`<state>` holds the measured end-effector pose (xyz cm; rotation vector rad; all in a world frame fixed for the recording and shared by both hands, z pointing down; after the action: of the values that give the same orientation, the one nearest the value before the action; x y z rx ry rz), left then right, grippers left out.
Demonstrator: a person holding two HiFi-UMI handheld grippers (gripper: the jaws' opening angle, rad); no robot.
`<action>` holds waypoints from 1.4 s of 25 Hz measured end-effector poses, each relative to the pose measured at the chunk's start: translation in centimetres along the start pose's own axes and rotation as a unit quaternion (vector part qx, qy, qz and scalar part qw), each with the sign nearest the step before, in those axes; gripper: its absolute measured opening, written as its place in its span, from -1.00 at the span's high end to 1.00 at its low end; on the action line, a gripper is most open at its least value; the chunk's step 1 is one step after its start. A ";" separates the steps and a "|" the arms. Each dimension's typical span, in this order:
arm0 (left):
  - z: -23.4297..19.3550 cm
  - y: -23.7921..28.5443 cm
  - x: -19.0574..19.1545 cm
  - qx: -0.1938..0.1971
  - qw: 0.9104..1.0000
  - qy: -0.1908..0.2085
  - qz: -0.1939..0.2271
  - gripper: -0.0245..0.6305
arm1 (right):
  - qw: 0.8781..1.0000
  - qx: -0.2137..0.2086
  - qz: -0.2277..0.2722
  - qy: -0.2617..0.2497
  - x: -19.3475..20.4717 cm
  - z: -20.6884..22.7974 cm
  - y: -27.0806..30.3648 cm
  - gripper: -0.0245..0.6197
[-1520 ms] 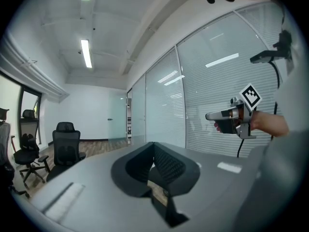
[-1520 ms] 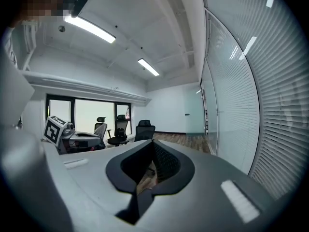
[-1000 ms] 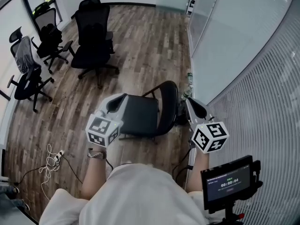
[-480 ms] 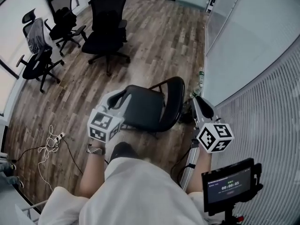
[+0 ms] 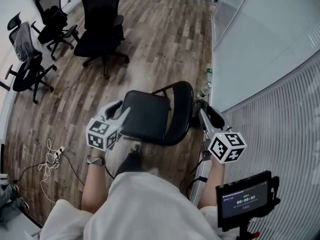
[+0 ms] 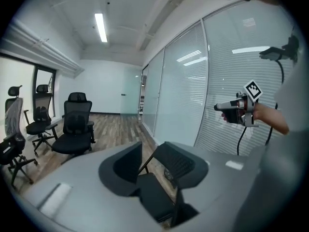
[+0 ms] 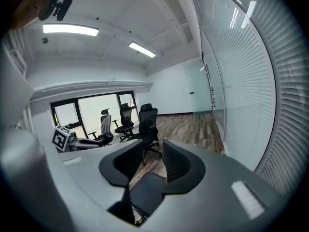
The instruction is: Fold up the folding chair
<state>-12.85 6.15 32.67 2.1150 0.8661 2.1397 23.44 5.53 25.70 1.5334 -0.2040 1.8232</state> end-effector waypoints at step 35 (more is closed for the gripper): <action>-14.9 16.3 21.6 0.071 0.947 -0.180 -0.258 0.32 | 0.946 0.118 -0.256 0.163 10.9 14.3 12.1 0.26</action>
<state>-22.52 -4.95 59.78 1.9499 1.3635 1.4235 27.07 -6.43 43.42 1.2546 0.5418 1.6752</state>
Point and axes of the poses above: the fingertips, and each gripper's own axes: y forward along the fingers, z to its right, x out of its underside, the point moved 8 cm from there along -y, backward along the fingers, and after that the axes turned 7 degrees about -x, right-handed, at the moved point
